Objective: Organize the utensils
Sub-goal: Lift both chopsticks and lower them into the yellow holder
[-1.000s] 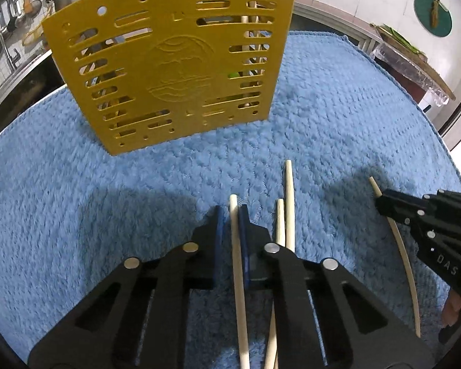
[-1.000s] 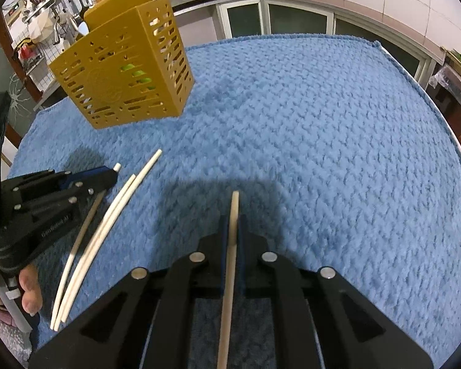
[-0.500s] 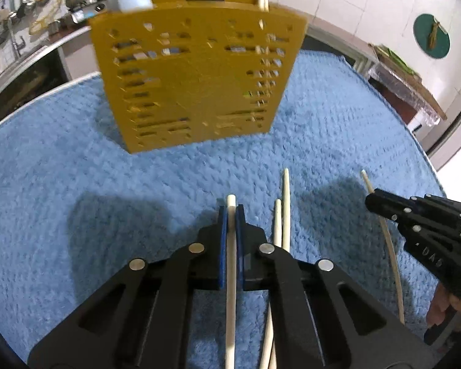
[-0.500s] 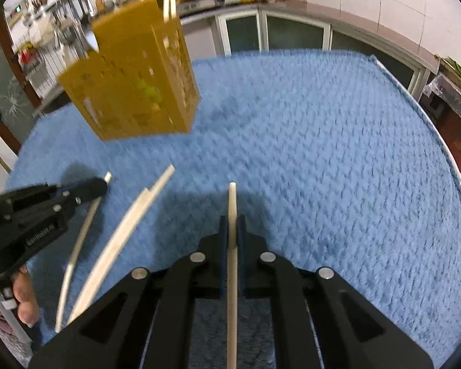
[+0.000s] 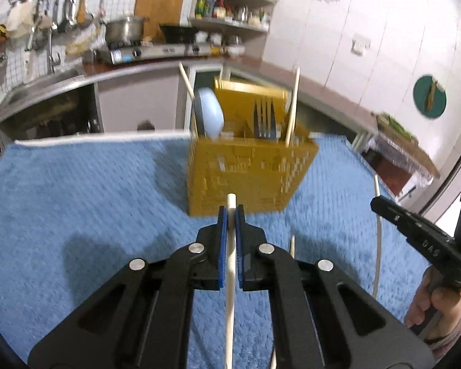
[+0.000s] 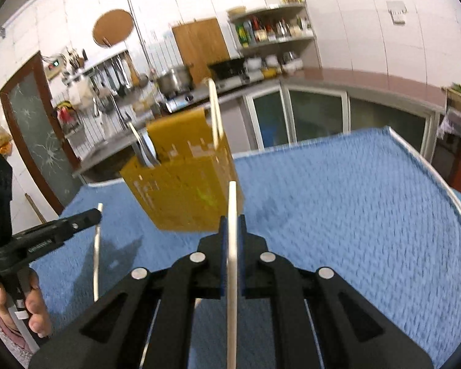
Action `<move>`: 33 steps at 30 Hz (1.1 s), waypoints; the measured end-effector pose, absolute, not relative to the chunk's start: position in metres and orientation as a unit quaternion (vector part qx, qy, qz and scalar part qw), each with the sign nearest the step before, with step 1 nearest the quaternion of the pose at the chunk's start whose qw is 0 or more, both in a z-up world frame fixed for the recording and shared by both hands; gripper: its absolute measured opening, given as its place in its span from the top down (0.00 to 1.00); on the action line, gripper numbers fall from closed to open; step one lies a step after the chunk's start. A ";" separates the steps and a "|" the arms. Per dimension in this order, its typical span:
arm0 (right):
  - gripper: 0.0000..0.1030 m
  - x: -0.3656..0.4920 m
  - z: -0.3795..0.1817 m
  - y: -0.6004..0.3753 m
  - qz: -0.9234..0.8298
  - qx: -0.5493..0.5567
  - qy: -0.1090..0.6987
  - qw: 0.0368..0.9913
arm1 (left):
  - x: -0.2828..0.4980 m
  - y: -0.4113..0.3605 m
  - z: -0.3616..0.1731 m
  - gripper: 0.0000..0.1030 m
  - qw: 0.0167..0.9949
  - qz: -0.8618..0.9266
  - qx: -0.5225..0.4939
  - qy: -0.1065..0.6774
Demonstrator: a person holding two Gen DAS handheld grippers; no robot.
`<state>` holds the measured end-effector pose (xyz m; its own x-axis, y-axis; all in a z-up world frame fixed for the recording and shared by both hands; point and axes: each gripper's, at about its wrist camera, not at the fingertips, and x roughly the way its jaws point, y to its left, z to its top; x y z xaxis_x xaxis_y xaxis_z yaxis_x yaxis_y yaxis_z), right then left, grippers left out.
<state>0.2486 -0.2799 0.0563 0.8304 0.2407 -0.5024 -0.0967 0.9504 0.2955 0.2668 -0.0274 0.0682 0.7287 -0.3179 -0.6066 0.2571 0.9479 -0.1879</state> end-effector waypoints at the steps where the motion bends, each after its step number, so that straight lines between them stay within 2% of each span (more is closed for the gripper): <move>1: 0.94 0.249 0.060 -0.280 0.090 0.131 0.268 0.950 | 0.264 -0.025 0.073 0.96 0.931 -0.154 -0.046 0.326; 18: 0.94 0.271 0.127 -0.283 0.108 0.139 0.112 0.978 | 0.261 -0.016 0.174 0.97 0.969 -0.152 -0.054 0.188; 27: 0.94 0.303 0.175 -0.269 0.120 0.133 0.053 0.982 | 0.256 -0.019 0.237 0.97 0.978 -0.151 -0.038 0.139; 33: 0.94 0.329 0.198 -0.254 0.120 0.126 0.016 0.985 | 0.269 -0.025 0.256 0.97 0.982 -0.143 -0.025 0.117</move>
